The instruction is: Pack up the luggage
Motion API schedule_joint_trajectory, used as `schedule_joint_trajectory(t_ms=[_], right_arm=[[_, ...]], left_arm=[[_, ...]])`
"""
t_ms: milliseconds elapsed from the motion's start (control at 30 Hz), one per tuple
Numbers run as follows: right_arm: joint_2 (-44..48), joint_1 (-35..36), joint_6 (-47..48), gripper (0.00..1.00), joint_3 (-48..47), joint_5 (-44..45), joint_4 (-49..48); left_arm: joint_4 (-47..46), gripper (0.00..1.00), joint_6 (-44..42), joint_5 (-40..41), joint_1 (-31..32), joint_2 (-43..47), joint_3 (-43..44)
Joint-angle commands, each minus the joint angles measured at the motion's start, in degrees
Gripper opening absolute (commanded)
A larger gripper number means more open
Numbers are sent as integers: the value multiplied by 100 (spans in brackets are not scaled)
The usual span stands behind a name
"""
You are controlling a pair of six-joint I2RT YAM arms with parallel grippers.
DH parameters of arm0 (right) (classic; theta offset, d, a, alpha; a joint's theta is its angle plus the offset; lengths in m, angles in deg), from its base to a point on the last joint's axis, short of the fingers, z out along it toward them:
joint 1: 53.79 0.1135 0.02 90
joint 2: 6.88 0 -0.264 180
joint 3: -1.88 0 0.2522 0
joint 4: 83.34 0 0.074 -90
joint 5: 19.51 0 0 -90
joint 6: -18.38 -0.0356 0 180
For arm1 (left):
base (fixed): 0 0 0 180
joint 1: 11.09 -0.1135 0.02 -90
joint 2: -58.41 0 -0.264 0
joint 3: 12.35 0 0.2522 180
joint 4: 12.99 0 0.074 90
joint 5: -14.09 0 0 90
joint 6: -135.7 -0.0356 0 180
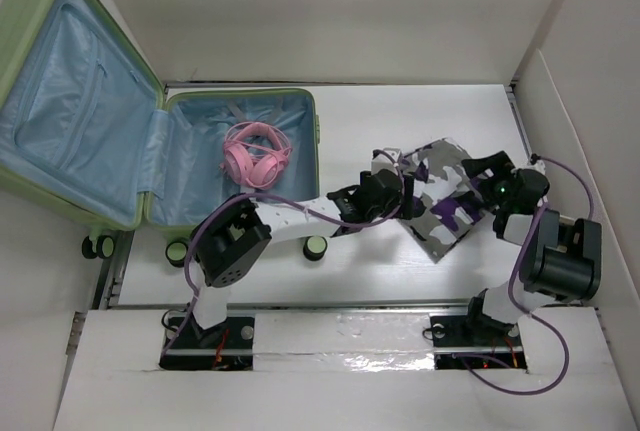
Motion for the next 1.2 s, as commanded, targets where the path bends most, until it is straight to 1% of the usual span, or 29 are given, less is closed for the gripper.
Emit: schedule_joint_trajectory(t_ms=[0, 67, 133, 167, 200, 233, 267, 300, 333, 367, 433, 567, 633, 667, 733, 833, 867, 900, 933, 967, 1033, 1067, 1100, 1133, 1167], right_arm=[[444, 275, -534, 97, 520, -336, 286], [761, 275, -579, 97, 538, -354, 364], [1323, 336, -474, 97, 398, -293, 654], [1516, 398, -378, 98, 319, -144, 995], [1901, 468, -272, 98, 127, -47, 1216], [2088, 530, -10, 99, 3, 49, 1462], [2281, 600, 88, 99, -85, 216, 1908], [2466, 601, 159, 99, -139, 270, 2060], [2859, 601, 273, 100, -200, 322, 2166], [3054, 601, 335, 100, -235, 410, 2402], [3510, 601, 510, 100, -306, 437, 2632], [3917, 724, 791, 100, -499, 253, 2931], [3900, 943, 1037, 100, -613, 174, 3019], [3804, 943, 1108, 100, -675, -53, 3107], [3716, 1109, 1336, 100, -886, -230, 3204], [3706, 1251, 1600, 100, -1053, -310, 3424], [3750, 1312, 1644, 100, -1071, -293, 3511], [3846, 1312, 1671, 100, -1071, -292, 3521], [3917, 1373, 1749, 100, -1053, -284, 3538], [3978, 1374, 1802, 100, -1044, -240, 3617], [4189, 1374, 1925, 100, -1018, -170, 3731], [4277, 1374, 1961, 100, -983, -117, 3784], [4348, 1374, 1979, 100, -965, -99, 3810], [4496, 1374, 1996, 94, -948, -99, 3819], [4559, 1374, 2005, 91, -922, -108, 3837]], left_arm=[[82, 72, 162, 120, -30, -107, 146], [12, 72, 285, 42, -30, -177, 15], [20, 72, 356, -98, -30, -361, 49], [159, 72, 373, -108, -30, -458, 232], [230, 72, 391, -99, -30, -546, 338], [301, 72, 382, -99, -30, -651, 452], [345, 72, 374, -99, -30, -826, 645], [432, 72, 339, -99, -30, -915, 742], [520, 73, 321, -38, -30, -1133, 856], [730, 72, 312, -29, -109, -1257, 1145], [837, 72, 294, -29, -250, -1599, 1401], [1135, 72, 347, -239, -566, -2005, 2199], [1154, 72, 356, -223, -732, -1997, 2360], [1171, 72, 330, -187, -786, -1971, 2491], [1171, 72, 286, -117, -900, -1857, 2554], [1102, 71, 215, -196, -980, -1225, 2362], [1040, 71, 198, -205, -980, -1014, 1951], [631, 71, 146, -196, -901, -812, 1721], [487, 71, 128, -135, -840, -445, 1458], [321, 71, 145, -56, -761, -293, 1020], [223, 70, 363, -11, -558, -56, 648], [170, 70, 469, -20, -506, -37, 351], [143, 70, 592, -38, -453, -28, 235], [82, 70, 846, -64, -365, -45, 112], [-32, 70, 935, -81, -364, -80, -38]])
